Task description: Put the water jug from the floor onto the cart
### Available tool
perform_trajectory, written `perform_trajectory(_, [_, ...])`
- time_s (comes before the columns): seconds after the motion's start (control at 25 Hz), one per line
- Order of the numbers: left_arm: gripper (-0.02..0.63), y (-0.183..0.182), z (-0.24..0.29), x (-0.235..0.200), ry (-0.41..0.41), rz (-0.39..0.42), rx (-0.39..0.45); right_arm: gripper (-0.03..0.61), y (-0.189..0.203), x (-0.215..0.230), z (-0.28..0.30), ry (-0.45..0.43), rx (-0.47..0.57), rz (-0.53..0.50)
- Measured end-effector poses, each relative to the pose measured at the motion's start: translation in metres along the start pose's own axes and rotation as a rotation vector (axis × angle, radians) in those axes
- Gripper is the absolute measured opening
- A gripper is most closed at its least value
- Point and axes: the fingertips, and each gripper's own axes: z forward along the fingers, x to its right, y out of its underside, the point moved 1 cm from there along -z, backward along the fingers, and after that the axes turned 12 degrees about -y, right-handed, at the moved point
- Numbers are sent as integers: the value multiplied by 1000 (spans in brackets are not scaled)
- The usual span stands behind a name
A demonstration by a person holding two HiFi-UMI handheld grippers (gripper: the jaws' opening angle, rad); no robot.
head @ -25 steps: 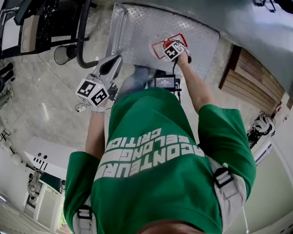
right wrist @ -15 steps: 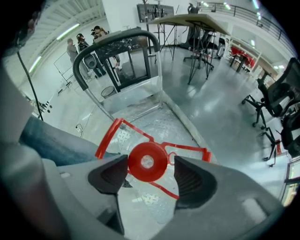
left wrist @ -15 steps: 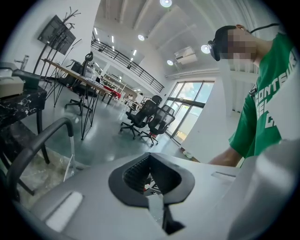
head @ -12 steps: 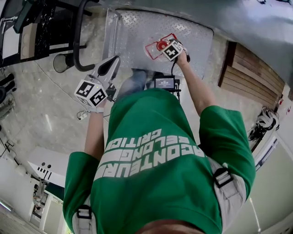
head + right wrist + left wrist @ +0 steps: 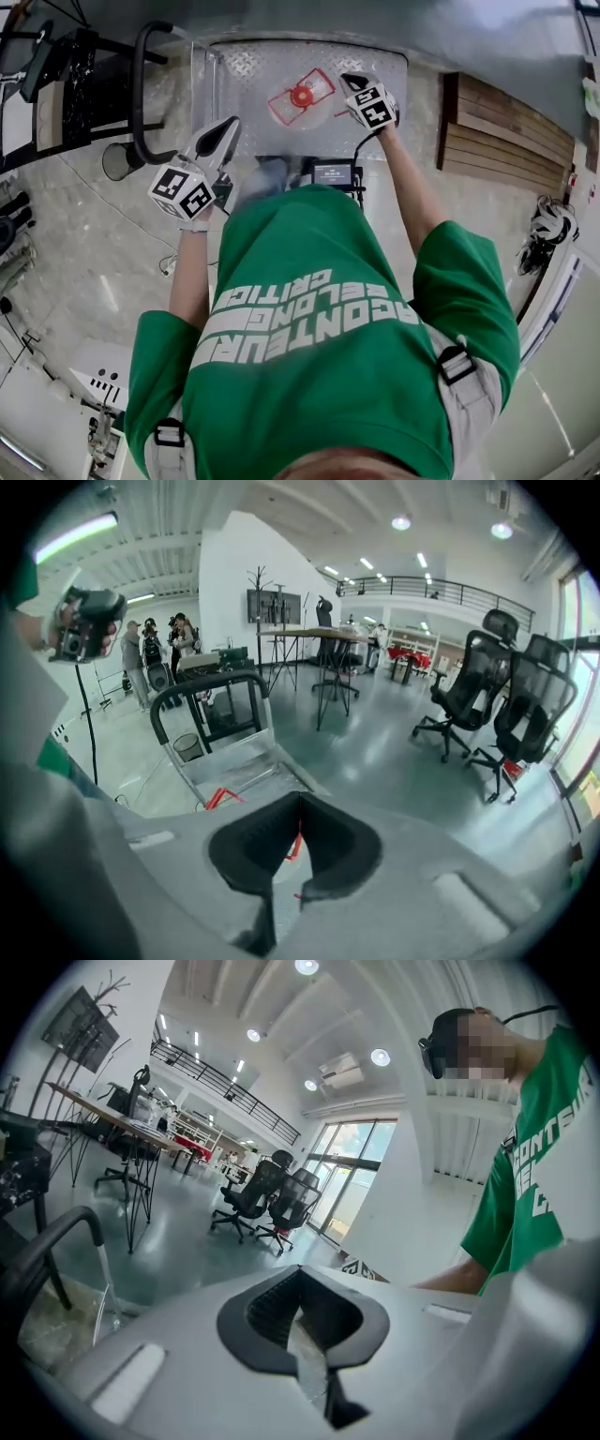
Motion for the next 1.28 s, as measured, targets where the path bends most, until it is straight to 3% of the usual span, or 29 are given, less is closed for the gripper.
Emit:
perform_trajectory(0.36, [14,2,22,61,90,62,19,-6,-10,0,-147,110,244,-35])
perform_trajectory(0.6, [14,9,38,102,158,97,11,-6,-8,-14,-226,177,349,-57])
perform_trajectory(0.92, [14,19,55,152,231,134,-13,-6,10,-36,-298,231,402,-70])
perform_trajectory(1.28, [14,23,63,169,289,153,-32,-6,28,-60,-314,238,426,-6])
